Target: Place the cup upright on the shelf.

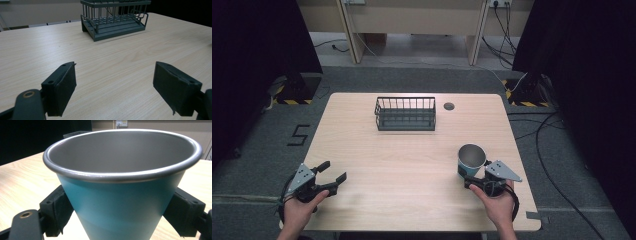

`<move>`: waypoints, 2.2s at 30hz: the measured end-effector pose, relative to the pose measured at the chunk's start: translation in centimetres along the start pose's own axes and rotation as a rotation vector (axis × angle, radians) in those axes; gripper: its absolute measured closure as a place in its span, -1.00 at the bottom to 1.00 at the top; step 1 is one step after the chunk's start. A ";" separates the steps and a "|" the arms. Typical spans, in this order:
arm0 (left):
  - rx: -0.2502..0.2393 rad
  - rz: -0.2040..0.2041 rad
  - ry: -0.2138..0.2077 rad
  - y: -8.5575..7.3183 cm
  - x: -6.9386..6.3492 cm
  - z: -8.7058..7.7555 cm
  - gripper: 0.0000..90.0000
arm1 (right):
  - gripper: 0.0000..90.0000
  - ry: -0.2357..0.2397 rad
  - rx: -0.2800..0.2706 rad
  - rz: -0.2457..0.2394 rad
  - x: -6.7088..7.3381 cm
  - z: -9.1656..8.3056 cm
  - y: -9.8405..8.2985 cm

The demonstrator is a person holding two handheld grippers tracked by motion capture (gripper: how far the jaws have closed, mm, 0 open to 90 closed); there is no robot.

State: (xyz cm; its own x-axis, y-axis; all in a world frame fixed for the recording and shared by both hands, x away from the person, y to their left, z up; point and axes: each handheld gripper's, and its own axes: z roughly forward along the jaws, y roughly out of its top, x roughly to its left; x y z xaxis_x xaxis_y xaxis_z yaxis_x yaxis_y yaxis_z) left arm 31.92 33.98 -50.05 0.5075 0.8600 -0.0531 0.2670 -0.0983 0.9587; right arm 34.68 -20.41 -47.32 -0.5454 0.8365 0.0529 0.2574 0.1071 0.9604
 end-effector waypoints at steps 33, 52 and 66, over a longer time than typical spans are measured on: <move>-0.001 -0.009 -0.010 0.0 0.0 0.0 -0.60 | -0.60 0.028 -0.026 -0.029 1.0 2.7 2.1; -0.003 -0.009 -0.012 0.0 0.0 0.0 -0.59 | -0.60 0.039 -0.038 -0.030 1.3 4.0 2.9; -0.003 -0.007 -0.016 0.0 0.0 0.0 -0.59 | -0.60 0.047 -0.042 -0.036 1.6 5.2 3.7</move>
State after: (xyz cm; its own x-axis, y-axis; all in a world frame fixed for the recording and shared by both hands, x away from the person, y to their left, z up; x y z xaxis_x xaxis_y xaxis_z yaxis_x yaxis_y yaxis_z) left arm 31.89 33.96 -50.04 0.5183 0.8528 -0.0641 0.2681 -0.0908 0.9591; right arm 38.92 -15.82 -45.11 -0.5907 0.8064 0.0294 0.2037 0.1137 0.9724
